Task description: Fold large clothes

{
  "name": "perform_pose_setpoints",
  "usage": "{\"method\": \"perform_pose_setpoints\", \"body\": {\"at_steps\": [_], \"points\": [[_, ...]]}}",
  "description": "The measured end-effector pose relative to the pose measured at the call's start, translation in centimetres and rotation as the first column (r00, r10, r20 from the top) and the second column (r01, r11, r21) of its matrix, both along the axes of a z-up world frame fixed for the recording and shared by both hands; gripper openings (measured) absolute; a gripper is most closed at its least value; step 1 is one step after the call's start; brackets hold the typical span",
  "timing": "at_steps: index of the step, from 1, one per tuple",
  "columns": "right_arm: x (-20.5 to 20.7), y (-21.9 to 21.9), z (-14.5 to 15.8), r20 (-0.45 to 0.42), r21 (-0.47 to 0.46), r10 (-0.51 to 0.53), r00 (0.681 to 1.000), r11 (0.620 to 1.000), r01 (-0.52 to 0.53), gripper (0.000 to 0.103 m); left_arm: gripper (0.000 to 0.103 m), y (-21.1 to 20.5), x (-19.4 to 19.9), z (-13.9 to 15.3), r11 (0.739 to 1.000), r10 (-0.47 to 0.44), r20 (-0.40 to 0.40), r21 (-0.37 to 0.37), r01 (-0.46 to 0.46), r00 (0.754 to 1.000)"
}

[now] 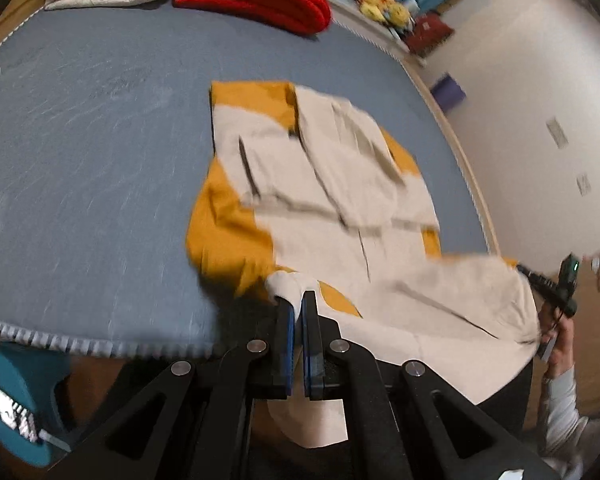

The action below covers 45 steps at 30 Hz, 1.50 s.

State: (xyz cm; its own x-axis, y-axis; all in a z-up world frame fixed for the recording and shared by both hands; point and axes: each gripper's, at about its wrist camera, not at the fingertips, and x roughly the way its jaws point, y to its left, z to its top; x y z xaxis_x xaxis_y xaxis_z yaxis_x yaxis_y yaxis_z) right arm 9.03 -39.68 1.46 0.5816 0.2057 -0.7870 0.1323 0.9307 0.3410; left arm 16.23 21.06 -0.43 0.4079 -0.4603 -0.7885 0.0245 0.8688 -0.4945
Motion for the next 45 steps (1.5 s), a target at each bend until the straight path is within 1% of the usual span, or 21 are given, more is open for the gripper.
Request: {"method": "perform_pose_setpoints", "body": {"at_steps": [2, 6, 8, 9, 11, 13, 14, 15, 16, 17, 20, 24, 26, 27, 28, 30, 33, 36, 38, 40, 45], "points": [[4.2, -0.3, -0.9, 0.011, -0.014, -0.002, 1.000, 1.000, 0.002, 0.002, 0.002, 0.1, 3.6, -1.0, 0.998, 0.054, 0.015, 0.019, -0.054, 0.998], [14.1, -0.6, -3.1, 0.060, -0.050, 0.024, 0.998, 0.999, -0.021, 0.002, 0.002, 0.9, 10.5, -4.6, 0.985, 0.173, 0.008, -0.013, -0.173, 0.985], [18.3, -0.8, -4.8, 0.036, -0.064, 0.018, 0.999, 0.998, -0.016, 0.002, 0.002, 1.4, 13.1, -7.0, 0.977, 0.212, -0.011, -0.016, -0.212, 0.977], [20.5, -0.7, -6.0, 0.023, -0.072, 0.016, 1.000, 0.997, -0.014, 0.002, 0.002, 1.4, 14.0, -8.3, 0.974, 0.224, -0.038, -0.019, -0.224, 0.974], [23.4, -0.6, -8.0, 0.000, -0.071, 0.012, 1.000, 0.997, -0.012, 0.002, 0.002, 1.8, 15.4, -10.4, 0.969, 0.246, -0.118, -0.007, -0.249, 0.962], [25.2, -0.1, -10.1, -0.039, -0.089, 0.015, 0.999, 0.996, -0.018, 0.002, 0.002, 1.4, 16.6, -10.5, 0.973, 0.230, -0.108, 0.012, -0.230, 0.967], [26.4, 0.4, -11.2, -0.078, -0.137, 0.022, 0.997, 0.990, -0.033, 0.002, 0.002, 1.2, 16.8, -10.4, 0.975, 0.221, -0.104, 0.022, -0.220, 0.970], [26.8, 0.6, -11.6, -0.088, -0.148, 0.023, 0.996, 0.988, -0.035, 0.002, 0.002, 1.2, 17.0, -10.5, 0.977, 0.213, -0.108, 0.026, -0.211, 0.971], [27.6, 0.5, -12.0, -0.094, -0.132, 0.018, 0.995, 0.991, -0.030, 0.003, 0.005, 1.4, 17.0, -10.7, 0.977, 0.215, -0.120, 0.016, -0.214, 0.969], [28.1, 0.3, -12.4, -0.098, -0.118, 0.012, 0.995, 0.993, -0.024, 0.003, 0.010, 1.7, 16.7, -10.8, 0.975, 0.220, -0.127, 0.011, -0.220, 0.967], [29.1, 0.1, -13.7, -0.128, -0.095, 0.018, 0.992, 0.995, -0.031, 0.004, 0.013, 2.7, 15.6, -10.7, 0.975, 0.219, -0.131, -0.012, -0.222, 0.967], [27.8, -0.6, -12.5, -0.073, -0.041, 0.042, 0.996, 0.998, -0.045, 0.015, 0.016, 4.2, 13.6, -9.4, 0.963, 0.267, -0.068, -0.016, -0.268, 0.961], [26.2, -1.7, -11.5, -0.037, -0.027, -0.011, 0.999, 1.000, 0.010, 0.025, 0.022, 5.1, 12.8, -8.9, 0.952, 0.305, -0.042, -0.011, -0.306, 0.951], [25.8, -2.0, -11.1, -0.026, -0.026, -0.032, 0.999, 0.999, 0.032, 0.034, 0.022, 5.7, 12.2, -8.7, 0.945, 0.326, -0.032, -0.023, -0.327, 0.945], [25.2, -2.6, -10.8, -0.011, -0.018, -0.057, 0.998, 0.998, 0.057, 0.037, 0.022, 6.0, 11.7, -8.6, 0.940, 0.341, -0.024, -0.017, -0.342, 0.940], [24.0, -3.2, -10.5, 0.002, -0.004, -0.072, 0.997, 0.997, 0.072, 0.037, 0.022, 6.0, 11.4, -8.8, 0.940, 0.341, -0.027, 0.015, -0.341, 0.940], [23.3, -2.8, -11.5, -0.051, -0.022, -0.046, 0.998, 0.999, 0.045, 0.037, 0.024, 4.7, 11.7, -9.7, 0.956, 0.291, -0.068, 0.051, -0.288, 0.954], [23.7, -1.2, -13.4, -0.133, -0.033, 0.039, 0.990, 0.999, -0.044, 0.038, 0.032, 3.1, 12.5, -10.3, 0.967, 0.237, -0.083, 0.119, -0.227, 0.968], [24.3, -0.1, -14.6, -0.181, -0.075, 0.078, 0.980, 0.993, -0.092, 0.038, 0.039, 2.6, 13.2, -10.6, 0.967, 0.233, -0.096, 0.131, -0.219, 0.968], [25.0, 0.4, -15.8, -0.224, -0.097, 0.091, 0.970, 0.989, -0.116, 0.038, 0.040, 2.2, 14.0, -11.1, 0.967, 0.233, -0.115, 0.130, -0.218, 0.966], [27.0, 0.6, -17.6, -0.269, -0.081, 0.078, 0.960, 0.991, -0.104, 0.038, 0.046, 1.0, 16.3, -12.3, 0.962, 0.228, -0.132, 0.183, -0.202, 0.965]]}}
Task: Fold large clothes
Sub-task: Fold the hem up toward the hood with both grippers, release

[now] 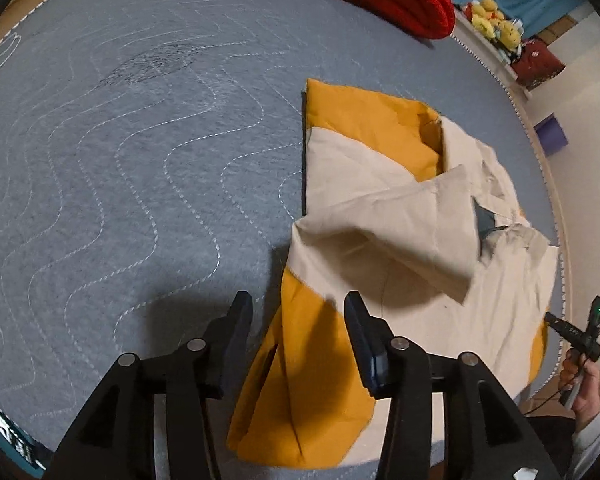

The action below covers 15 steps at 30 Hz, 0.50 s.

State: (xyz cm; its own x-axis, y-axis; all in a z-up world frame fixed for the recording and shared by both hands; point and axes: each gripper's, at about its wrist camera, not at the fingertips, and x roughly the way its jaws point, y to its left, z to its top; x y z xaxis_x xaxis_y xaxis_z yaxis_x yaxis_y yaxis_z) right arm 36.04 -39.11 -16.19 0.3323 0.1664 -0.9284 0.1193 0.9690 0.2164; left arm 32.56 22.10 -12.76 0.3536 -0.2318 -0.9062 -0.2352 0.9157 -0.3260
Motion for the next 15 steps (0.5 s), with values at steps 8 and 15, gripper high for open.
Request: {"method": "perform_pose_setpoints", "body": {"at_steps": [8, 15], "points": [[1.7, 1.3, 0.0, 0.010, -0.030, 0.032, 0.999, 0.999, -0.031, 0.031, 0.046, -0.6, 2.6, -1.7, 1.000, -0.003, -0.030, 0.017, 0.003, 1.000], [0.8, 1.1, 3.6, 0.143, -0.020, 0.023, 0.989, 1.000, -0.021, 0.002, 0.004, -1.4, 2.5, 2.2, 0.998, -0.058, 0.129, -0.010, 0.060, 0.990]]}}
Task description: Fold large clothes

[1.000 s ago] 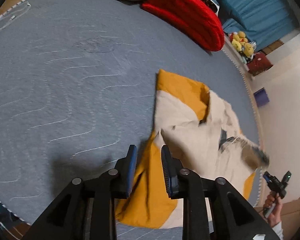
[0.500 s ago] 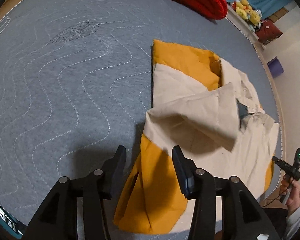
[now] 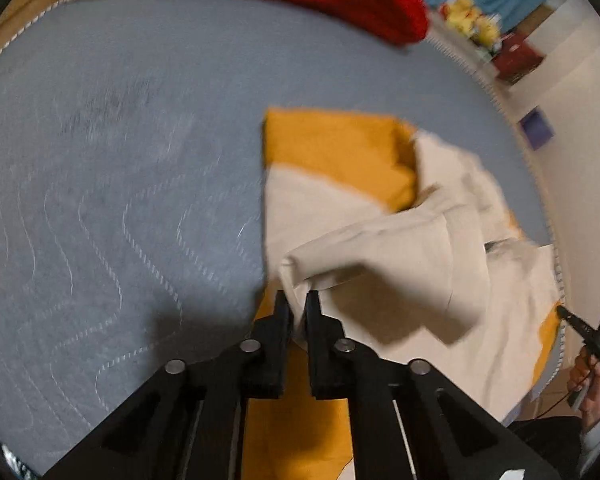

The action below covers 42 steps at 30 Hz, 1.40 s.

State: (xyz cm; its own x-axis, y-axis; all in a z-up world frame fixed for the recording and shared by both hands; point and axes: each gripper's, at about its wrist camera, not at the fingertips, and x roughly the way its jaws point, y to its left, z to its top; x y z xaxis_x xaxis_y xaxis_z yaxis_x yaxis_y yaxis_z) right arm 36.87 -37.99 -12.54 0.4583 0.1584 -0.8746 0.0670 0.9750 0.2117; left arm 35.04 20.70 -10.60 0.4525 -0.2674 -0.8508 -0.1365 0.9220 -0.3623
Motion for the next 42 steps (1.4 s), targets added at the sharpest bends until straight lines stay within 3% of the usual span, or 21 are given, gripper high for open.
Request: {"method": "perform_pose_setpoints", "body": {"at_steps": [5, 9, 10, 12, 13, 15, 18, 22, 26, 28, 31, 34, 37, 42], "points": [[-0.9, -0.6, 3.8, 0.164, 0.031, -0.047, 0.985, 0.999, 0.043, 0.001, 0.002, 0.8, -0.2, 3.0, 0.999, 0.043, 0.132, -0.019, -0.041, 0.990], [-0.5, -1.1, 6.6, 0.310, 0.062, -0.110, 0.944, 0.994, 0.095, 0.001, 0.002, 1.8, 0.8, 3.9, 0.990, 0.140, 0.200, -0.034, -0.136, 0.970], [-0.1, -1.0, 6.6, 0.315, 0.051, -0.119, 0.942, 0.993, 0.109, 0.001, 0.002, 1.9, 1.4, 3.4, 0.988, 0.154, 0.184, -0.030, -0.151, 0.971], [1.7, -0.9, 5.4, 0.272, 0.032, -0.149, 0.951, 0.989, 0.146, 0.001, 0.002, 1.7, 3.3, 0.8, 0.988, 0.155, 0.077, -0.008, -0.155, 0.985], [2.6, -0.6, 4.6, 0.240, 0.023, -0.156, 0.958, 0.988, 0.155, 0.001, 0.002, 1.4, 4.2, -0.8, 0.989, 0.147, 0.006, 0.004, -0.147, 0.989], [4.8, -0.4, 1.7, 0.118, -0.038, -0.173, 0.978, 0.983, 0.179, 0.001, 0.002, 1.1, 5.1, -2.2, 0.988, 0.150, -0.038, 0.030, -0.149, 0.988], [6.2, -0.1, -0.2, 0.051, -0.066, -0.182, 0.982, 0.980, 0.186, 0.001, 0.002, 1.0, 5.7, -1.0, 0.988, 0.149, 0.032, 0.040, -0.150, 0.988], [6.4, 0.8, 2.7, 0.199, -0.063, -0.187, 0.962, 0.977, 0.203, 0.001, 0.002, 1.9, 6.0, 0.9, 0.980, 0.195, 0.156, 0.011, -0.199, 0.968], [7.2, 1.8, 4.0, 0.284, -0.071, -0.185, 0.941, 0.974, 0.213, 0.001, 0.003, 2.1, 7.1, 0.3, 0.974, 0.218, 0.182, 0.025, -0.226, 0.959], [8.2, 2.0, 3.3, 0.264, -0.089, -0.204, 0.943, 0.968, 0.234, 0.002, 0.005, 2.3, 8.3, -1.4, 0.975, 0.220, 0.103, 0.008, -0.222, 0.970], [9.7, 1.5, 1.6, 0.199, -0.115, -0.249, 0.948, 0.955, 0.275, 0.011, 0.025, 2.4, 8.8, -4.2, 0.983, 0.173, -0.037, -0.050, -0.175, 0.984], [9.6, 0.2, -0.9, 0.046, -0.044, -0.248, 0.968, 0.967, 0.249, 0.016, 0.027, 2.6, 7.8, -4.7, 0.987, 0.151, -0.075, -0.041, -0.154, 0.986], [8.9, -0.9, -2.7, -0.059, 0.011, -0.212, 0.976, 0.977, 0.213, 0.022, 0.030, 3.7, 6.6, -5.2, 0.979, 0.151, -0.119, -0.122, -0.166, 0.981], [6.5, -0.8, -2.9, -0.108, 0.033, -0.114, 0.988, 0.992, 0.118, 0.030, 0.033, 3.3, 4.7, -6.3, 0.982, 0.097, -0.204, -0.141, -0.127, 0.974]]}}
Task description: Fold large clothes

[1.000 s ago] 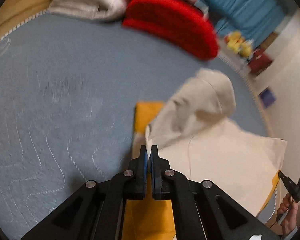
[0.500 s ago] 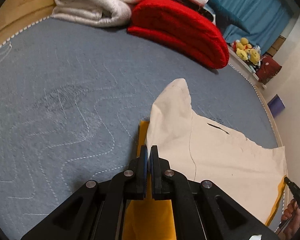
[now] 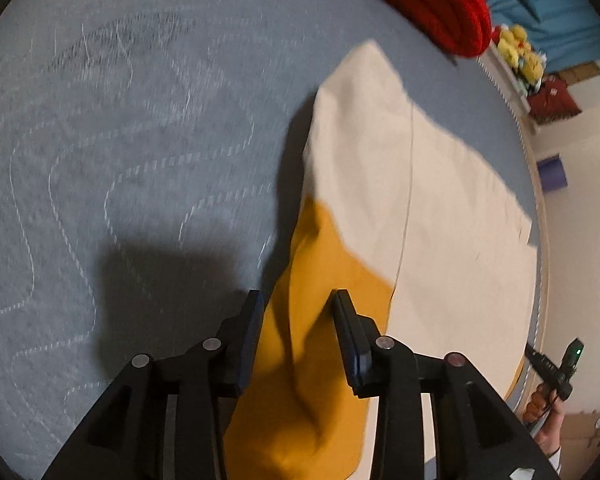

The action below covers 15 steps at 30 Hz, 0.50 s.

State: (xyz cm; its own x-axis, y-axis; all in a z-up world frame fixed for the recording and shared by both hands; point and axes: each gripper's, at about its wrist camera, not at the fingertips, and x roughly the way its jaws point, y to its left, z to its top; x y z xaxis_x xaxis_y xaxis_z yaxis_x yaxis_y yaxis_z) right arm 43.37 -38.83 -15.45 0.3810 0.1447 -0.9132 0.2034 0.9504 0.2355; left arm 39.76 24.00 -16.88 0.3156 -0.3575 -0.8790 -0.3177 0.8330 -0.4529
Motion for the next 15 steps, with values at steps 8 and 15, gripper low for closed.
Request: {"method": "perform_pose_setpoints", "body": {"at_steps": [8, 15], "points": [[-3.5, 0.3, -0.8, -0.049, -0.029, 0.100, 0.994, 0.994, -0.101, 0.017, 0.002, -0.8, -1.2, 2.9, 0.996, -0.070, 0.105, 0.066, 0.064, 0.992], [-4.8, -0.4, 3.3, 0.117, -0.057, -0.043, 0.992, 0.997, 0.050, 0.002, 0.002, -0.6, -2.2, 4.3, 0.987, -0.062, 0.168, 0.157, 0.036, 0.984]]}}
